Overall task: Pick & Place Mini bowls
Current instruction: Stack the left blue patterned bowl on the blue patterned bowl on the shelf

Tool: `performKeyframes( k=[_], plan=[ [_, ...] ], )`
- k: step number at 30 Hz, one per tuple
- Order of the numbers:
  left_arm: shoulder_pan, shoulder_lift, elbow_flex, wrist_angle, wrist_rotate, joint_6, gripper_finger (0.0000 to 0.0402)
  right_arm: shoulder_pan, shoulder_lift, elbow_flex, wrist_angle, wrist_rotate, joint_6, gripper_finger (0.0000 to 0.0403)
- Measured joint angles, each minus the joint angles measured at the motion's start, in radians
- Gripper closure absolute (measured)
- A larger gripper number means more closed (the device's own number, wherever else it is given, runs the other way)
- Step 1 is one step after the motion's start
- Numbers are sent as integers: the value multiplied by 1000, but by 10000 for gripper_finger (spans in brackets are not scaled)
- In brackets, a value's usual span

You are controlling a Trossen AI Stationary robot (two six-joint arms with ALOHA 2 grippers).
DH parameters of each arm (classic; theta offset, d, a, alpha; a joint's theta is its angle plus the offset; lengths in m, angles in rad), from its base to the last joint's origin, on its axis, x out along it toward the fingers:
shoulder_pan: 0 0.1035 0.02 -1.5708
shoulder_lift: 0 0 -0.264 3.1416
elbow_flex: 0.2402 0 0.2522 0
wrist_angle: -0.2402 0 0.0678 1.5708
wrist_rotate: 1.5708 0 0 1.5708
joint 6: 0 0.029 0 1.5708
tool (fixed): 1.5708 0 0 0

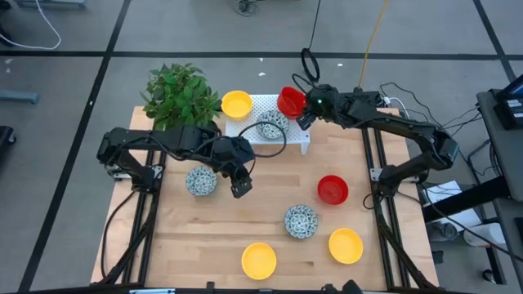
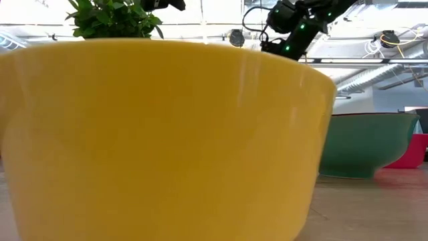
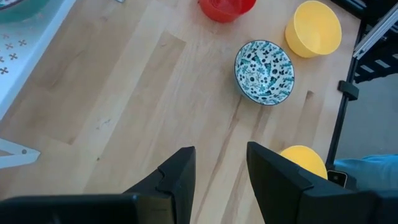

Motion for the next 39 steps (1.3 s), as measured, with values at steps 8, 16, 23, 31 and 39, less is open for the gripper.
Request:
performKeyframes(
  k=[8, 16, 23, 31, 39],
  plan=[
    [-1, 0, 0, -122, 46, -12, 256, 44, -171, 0, -89, 0, 7, 228],
    [-4, -2, -111, -359, 40, -148, 256, 146, -297, 0, -121, 1, 7, 229],
    [-45, -1, -329, -328, 70, -214, 256, 209, -318, 0, -121, 1, -2, 228],
    [-55, 0, -568, -164, 69, -326, 256, 215, -317, 0, -121, 2, -27, 229],
    [-32, 0, -728, 32, 18, -383, 256, 215, -317, 0, -121, 2, -27, 233]
  ],
)
